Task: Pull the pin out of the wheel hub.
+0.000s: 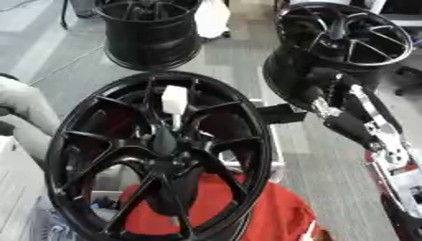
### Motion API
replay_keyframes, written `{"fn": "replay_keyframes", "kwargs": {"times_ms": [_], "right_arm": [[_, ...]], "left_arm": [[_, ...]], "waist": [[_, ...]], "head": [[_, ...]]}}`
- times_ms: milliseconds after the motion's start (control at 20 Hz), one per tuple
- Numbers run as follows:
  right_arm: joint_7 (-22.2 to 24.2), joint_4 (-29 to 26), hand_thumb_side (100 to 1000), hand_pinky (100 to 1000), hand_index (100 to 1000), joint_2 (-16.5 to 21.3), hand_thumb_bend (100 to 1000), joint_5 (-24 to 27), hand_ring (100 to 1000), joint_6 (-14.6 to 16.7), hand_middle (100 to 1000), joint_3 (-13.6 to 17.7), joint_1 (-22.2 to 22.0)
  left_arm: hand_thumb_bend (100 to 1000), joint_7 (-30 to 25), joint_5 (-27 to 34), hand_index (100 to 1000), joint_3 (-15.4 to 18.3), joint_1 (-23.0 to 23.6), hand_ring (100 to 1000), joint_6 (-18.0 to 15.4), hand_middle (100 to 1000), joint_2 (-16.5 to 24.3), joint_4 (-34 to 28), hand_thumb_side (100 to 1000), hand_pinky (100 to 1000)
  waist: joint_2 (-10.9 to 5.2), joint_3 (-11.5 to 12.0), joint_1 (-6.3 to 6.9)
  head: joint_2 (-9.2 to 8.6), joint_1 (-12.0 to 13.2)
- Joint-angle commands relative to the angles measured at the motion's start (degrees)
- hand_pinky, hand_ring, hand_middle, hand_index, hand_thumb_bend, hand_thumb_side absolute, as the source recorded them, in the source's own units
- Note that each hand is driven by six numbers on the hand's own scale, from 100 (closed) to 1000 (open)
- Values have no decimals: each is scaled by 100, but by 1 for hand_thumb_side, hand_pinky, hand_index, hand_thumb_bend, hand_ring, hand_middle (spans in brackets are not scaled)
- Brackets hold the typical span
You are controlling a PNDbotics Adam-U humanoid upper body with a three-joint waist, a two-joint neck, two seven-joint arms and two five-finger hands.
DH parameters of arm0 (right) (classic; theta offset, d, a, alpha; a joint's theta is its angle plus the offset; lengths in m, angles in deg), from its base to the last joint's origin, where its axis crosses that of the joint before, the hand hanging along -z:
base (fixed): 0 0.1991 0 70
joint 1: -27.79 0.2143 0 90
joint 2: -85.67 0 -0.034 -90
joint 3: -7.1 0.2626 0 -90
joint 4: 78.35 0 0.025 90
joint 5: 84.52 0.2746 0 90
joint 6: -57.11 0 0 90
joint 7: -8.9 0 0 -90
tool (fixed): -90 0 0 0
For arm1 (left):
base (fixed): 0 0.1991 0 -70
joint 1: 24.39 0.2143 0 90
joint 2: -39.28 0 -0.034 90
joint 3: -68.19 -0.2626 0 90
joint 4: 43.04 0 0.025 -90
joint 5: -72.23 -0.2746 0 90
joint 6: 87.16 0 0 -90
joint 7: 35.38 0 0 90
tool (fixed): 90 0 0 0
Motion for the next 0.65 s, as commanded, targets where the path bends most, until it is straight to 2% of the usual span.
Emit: {"fn": "replay_keyframes", "kwargs": {"times_ms": [50, 650], "right_arm": [[-22, -77, 388, 710, 863, 37, 100, 11, 717, -1, 797, 58, 39], [-7, -72, 383, 710, 863, 35, 100, 8, 717, -4, 797, 42, 45]], "left_arm": [[100, 58, 26, 817, 71, -111, 575, 269, 641, -94, -240, 716, 607], [100, 105, -77, 817, 34, -96, 571, 459, 636, -196, -325, 713, 605]], "waist": [[-64, 13, 13], [-62, 42, 3]], "head": [[-56, -30], [-41, -45]]}}
